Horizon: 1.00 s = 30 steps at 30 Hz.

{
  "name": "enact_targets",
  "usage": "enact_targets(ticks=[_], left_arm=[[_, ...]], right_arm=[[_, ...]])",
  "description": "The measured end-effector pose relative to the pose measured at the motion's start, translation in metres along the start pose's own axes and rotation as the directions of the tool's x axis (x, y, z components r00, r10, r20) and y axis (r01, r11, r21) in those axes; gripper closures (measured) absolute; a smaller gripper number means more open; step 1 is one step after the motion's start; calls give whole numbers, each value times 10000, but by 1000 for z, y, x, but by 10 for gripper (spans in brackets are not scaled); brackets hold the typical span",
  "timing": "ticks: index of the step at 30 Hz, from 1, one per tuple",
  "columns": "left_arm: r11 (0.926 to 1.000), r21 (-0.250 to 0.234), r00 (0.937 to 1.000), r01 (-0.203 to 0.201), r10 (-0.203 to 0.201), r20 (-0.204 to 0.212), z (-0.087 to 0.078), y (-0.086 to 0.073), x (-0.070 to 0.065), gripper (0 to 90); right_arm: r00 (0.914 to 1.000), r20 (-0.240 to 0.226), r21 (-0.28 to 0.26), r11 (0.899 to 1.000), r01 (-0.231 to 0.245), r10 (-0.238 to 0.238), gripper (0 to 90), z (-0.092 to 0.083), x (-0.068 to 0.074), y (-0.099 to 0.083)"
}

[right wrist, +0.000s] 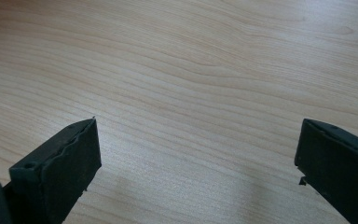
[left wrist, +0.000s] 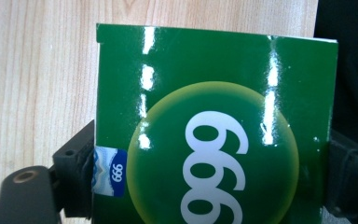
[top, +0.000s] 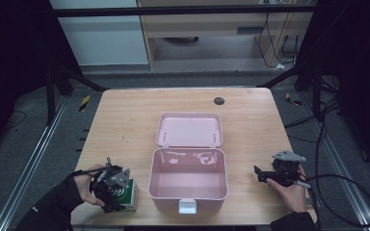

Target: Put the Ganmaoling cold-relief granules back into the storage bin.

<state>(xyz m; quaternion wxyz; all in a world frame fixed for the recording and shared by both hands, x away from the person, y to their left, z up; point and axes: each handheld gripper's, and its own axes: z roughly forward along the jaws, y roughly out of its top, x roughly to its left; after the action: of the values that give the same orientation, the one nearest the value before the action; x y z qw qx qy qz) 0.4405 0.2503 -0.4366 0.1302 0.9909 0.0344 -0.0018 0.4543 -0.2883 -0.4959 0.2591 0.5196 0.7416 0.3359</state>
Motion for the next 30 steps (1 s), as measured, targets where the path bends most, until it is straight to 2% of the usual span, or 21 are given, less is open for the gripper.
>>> enact_targets(ticks=[5,9,17,21,30], left_arm=[[10000,72,10000,51,-50,-34,-2,2,0,138],[9998,-85,9998,185,-186,-83,-10,4,1,141],[9993,-232,9990,280,-287,-334,-40,13,3,142],[9990,-288,9986,349,-360,-384,-49,16,3,142],[9985,-517,9978,202,-235,-628,-78,26,5,143]], right_arm=[[10000,-8,27,10000,-10,10,7,0,0,0],[10000,14,31,10000,0,0,7,0,0,0],[10000,-4,41,10000,-31,31,7,1,1,0],[10000,11,48,10000,22,-22,7,1,1,0],[10000,-43,128,9999,42,-41,7,2,1,0]])
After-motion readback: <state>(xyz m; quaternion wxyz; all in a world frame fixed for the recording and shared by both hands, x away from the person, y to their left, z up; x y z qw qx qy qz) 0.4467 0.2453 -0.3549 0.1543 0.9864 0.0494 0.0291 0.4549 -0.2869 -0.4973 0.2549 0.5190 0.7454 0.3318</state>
